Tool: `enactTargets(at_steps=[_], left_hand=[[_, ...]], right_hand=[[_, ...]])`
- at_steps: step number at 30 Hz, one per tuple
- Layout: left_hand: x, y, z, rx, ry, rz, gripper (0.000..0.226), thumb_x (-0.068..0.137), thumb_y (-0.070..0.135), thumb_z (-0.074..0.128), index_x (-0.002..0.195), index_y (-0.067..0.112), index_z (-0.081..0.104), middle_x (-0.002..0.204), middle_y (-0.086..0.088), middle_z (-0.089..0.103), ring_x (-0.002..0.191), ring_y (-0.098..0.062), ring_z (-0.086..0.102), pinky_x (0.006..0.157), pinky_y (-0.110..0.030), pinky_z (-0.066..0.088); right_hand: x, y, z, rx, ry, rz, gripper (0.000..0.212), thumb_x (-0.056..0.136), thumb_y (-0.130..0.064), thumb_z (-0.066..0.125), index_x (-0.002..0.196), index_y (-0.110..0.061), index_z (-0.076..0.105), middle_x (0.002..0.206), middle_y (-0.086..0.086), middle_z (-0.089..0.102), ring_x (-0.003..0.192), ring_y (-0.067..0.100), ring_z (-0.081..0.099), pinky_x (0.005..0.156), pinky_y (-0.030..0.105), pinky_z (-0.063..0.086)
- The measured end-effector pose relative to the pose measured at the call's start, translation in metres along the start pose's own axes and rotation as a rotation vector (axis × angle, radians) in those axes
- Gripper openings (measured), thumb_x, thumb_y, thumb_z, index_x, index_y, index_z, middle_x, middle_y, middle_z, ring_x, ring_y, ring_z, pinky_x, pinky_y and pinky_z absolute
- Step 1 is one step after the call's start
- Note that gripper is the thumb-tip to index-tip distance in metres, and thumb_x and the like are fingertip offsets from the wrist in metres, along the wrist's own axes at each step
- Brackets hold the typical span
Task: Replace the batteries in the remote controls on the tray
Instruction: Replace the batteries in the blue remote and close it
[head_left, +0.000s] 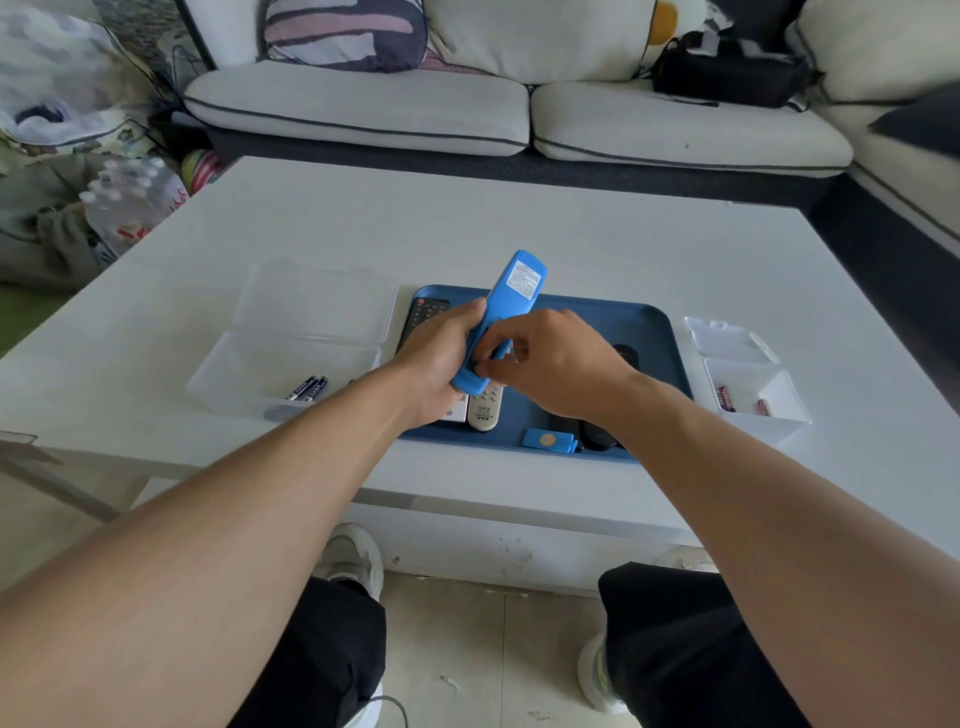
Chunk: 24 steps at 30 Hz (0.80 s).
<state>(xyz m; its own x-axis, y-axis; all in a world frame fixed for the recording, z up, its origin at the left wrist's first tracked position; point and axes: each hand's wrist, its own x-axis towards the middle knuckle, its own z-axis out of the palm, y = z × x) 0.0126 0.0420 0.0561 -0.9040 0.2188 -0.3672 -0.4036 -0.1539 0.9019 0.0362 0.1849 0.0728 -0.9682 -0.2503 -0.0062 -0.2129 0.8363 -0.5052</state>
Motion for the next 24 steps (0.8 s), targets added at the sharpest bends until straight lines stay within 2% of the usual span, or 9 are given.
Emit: enactTargets(at_steps=[3,5,10,16,19,21,24], left_hand=[[-0.002,0.0,0.001,0.026,-0.013,-0.004,0.034,0.108,0.028,0.042,0.089,0.012,0.066,0.068,-0.003,0.069,0.06,-0.015,0.065,0.055,-0.027,0.053],[-0.001,-0.001,0.001,0.026,-0.011,-0.01,0.032,0.107,0.028,0.045,0.09,0.011,0.066,0.068,-0.003,0.069,0.062,-0.017,0.064,0.06,-0.03,0.052],[-0.005,-0.003,0.004,0.034,-0.011,-0.053,0.032,0.108,0.025,0.044,0.087,0.009,0.064,0.066,-0.006,0.067,0.058,-0.02,0.058,0.065,-0.035,0.047],[-0.003,-0.004,0.004,0.095,-0.014,-0.085,0.033,0.108,0.029,0.044,0.093,0.008,0.064,0.067,-0.007,0.064,0.059,-0.018,0.057,0.061,-0.03,0.046],[-0.002,-0.003,0.003,0.088,-0.001,-0.081,0.029,0.108,0.029,0.045,0.098,0.008,0.062,0.07,-0.007,0.06,0.063,-0.018,0.055,0.066,-0.029,0.043],[-0.002,-0.003,0.004,0.089,0.001,-0.081,0.031,0.108,0.028,0.043,0.094,0.008,0.061,0.069,-0.007,0.057,0.062,-0.019,0.052,0.065,-0.029,0.042],[-0.003,-0.001,0.006,0.07,0.039,-0.09,0.037,0.108,0.026,0.042,0.083,0.008,0.063,0.062,-0.005,0.057,0.057,-0.017,0.052,0.054,-0.024,0.047]], right_hand=[[-0.001,0.001,-0.003,-0.14,0.018,-0.022,0.011,0.09,-0.047,0.065,0.097,-0.048,0.074,0.068,-0.017,0.053,0.072,0.008,0.052,0.057,0.024,0.033],[-0.001,0.0,-0.006,-0.251,0.007,-0.055,0.014,0.091,-0.05,0.063,0.1,-0.049,0.073,0.075,-0.016,0.056,0.081,0.01,0.056,0.057,0.024,0.033],[0.001,-0.001,-0.009,-0.363,-0.035,-0.128,0.018,0.092,-0.052,0.06,0.104,-0.051,0.073,0.095,-0.016,0.069,0.089,0.013,0.061,0.071,0.031,0.047],[0.001,0.003,-0.004,-0.355,-0.037,-0.118,0.018,0.089,-0.048,0.059,0.097,-0.051,0.074,0.094,-0.015,0.071,0.086,0.015,0.062,0.073,0.036,0.052],[0.001,0.005,0.0,-0.354,-0.025,-0.123,0.018,0.083,-0.048,0.06,0.094,-0.05,0.075,0.092,-0.013,0.071,0.084,0.017,0.063,0.072,0.038,0.054],[0.0,0.005,0.001,-0.349,0.003,-0.138,0.018,0.082,-0.047,0.062,0.093,-0.048,0.075,0.093,-0.014,0.071,0.083,0.016,0.063,0.071,0.036,0.053],[-0.001,0.006,0.004,-0.367,0.08,-0.205,0.018,0.083,-0.045,0.064,0.096,-0.042,0.076,0.093,-0.013,0.07,0.08,0.017,0.062,0.07,0.033,0.05]])
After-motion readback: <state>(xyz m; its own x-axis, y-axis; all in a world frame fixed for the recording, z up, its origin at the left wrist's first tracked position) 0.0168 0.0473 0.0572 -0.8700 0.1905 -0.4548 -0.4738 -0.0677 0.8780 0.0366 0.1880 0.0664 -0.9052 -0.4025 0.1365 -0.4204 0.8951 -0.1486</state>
